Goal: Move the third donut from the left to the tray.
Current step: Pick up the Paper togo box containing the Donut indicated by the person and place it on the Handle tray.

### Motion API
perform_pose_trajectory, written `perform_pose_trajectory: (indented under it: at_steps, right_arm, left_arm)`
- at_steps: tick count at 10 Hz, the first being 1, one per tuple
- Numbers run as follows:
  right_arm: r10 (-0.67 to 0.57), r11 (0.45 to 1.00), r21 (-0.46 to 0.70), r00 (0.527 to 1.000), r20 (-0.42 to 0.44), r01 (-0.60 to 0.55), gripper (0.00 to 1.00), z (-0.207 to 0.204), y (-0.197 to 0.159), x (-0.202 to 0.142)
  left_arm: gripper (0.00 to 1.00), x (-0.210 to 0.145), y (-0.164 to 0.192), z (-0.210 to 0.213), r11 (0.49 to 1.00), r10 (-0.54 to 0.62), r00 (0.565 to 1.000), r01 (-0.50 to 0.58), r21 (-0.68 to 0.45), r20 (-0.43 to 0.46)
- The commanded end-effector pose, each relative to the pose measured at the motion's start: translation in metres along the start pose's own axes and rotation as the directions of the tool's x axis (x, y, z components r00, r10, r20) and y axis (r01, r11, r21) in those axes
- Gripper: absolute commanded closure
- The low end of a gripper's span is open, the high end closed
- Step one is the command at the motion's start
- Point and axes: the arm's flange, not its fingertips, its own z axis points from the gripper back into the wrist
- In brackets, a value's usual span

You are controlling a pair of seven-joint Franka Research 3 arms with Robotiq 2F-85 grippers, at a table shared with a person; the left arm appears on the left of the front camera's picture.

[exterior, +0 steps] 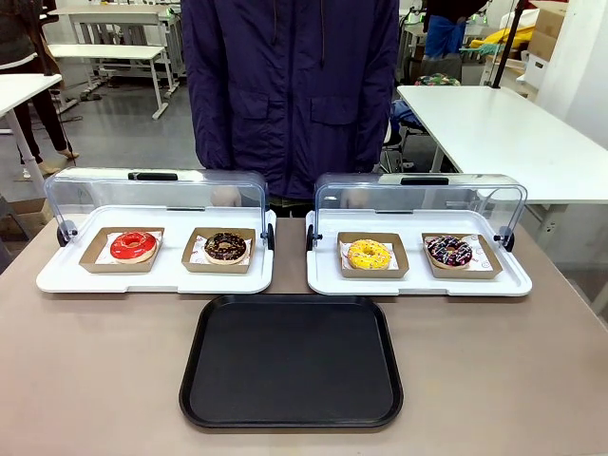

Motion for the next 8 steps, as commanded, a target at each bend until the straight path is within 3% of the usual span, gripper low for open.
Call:
perform_pose_trajectory:
  at_steps: [1, 8]
  right_arm:
    - [0.024, 1.0, -0.005, 0.999, 0.025, -0.024, 0.0, -0.0013, -0.0032, 0.0012]
    - [0.024, 1.0, -0.005, 0.999, 0.025, -0.024, 0.0, -0.0013, -0.0032, 0.0012]
  left_arm:
    - [0.0, -0.0002, -0.0013, 0.0014, 1.0, -0.008, 1.0, 0.007, -0.008, -0.004]
    - [0.0, -0.0002, -0.0013, 0.0014, 1.0, -0.008, 1.0, 0.007, -0.008, -0.004]
